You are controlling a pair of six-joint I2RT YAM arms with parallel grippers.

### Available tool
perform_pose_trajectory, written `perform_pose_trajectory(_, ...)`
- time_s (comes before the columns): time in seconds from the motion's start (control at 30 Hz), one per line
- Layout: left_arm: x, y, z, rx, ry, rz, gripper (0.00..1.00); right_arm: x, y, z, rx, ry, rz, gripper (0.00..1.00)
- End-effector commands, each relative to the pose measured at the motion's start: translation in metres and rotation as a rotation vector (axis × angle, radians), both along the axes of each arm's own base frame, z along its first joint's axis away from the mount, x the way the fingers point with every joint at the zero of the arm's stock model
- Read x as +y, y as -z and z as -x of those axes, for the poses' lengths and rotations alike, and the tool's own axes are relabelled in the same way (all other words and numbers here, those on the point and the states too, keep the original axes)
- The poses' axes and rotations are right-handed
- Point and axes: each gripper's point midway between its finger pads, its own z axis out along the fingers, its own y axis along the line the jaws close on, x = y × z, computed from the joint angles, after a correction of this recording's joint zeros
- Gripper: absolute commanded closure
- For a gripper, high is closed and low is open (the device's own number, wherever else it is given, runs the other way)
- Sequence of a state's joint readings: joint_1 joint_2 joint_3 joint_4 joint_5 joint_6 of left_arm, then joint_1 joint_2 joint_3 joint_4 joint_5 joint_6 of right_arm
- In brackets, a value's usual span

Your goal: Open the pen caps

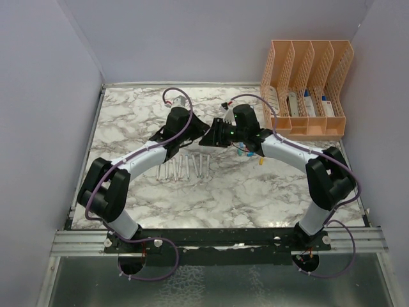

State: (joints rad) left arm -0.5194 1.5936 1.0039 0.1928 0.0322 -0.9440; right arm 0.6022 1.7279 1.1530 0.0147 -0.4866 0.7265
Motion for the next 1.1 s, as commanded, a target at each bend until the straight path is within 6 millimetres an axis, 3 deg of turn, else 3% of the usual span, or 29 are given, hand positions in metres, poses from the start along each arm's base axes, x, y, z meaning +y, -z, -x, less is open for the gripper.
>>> perform_pose_trajectory(0.0,-0.008,-0.007,-0.005,-0.02,0.017,0.005,1.0,0.006,-0.002,0.0,-0.013,-0.036,-0.002,0.63)
perform_pose_trajectory(0.47,-0.011,-0.008,-0.006,-0.021,0.015,0.015,1.0,0.01,-0.001,-0.003,-0.011,-0.044,-0.014,0.98)
perform_pose_trajectory(0.57,-0.012,-0.012,-0.011,-0.034,0.008,0.008,1.0,0.008,-0.002,-0.001,-0.013,-0.047,-0.008,0.99)
perform_pose_trajectory(0.7,-0.006,-0.028,-0.04,-0.084,-0.02,-0.044,1.0,0.003,-0.001,0.007,-0.013,-0.057,0.01,0.99)
perform_pose_trajectory(0.9,0.007,-0.05,-0.108,-0.143,-0.069,-0.07,1.0,-0.012,0.007,0.028,0.025,-0.08,0.054,0.99)
perform_pose_trajectory(1.07,0.012,-0.051,-0.136,-0.15,-0.082,-0.093,1.0,-0.028,0.015,0.039,0.042,-0.046,0.112,0.99)
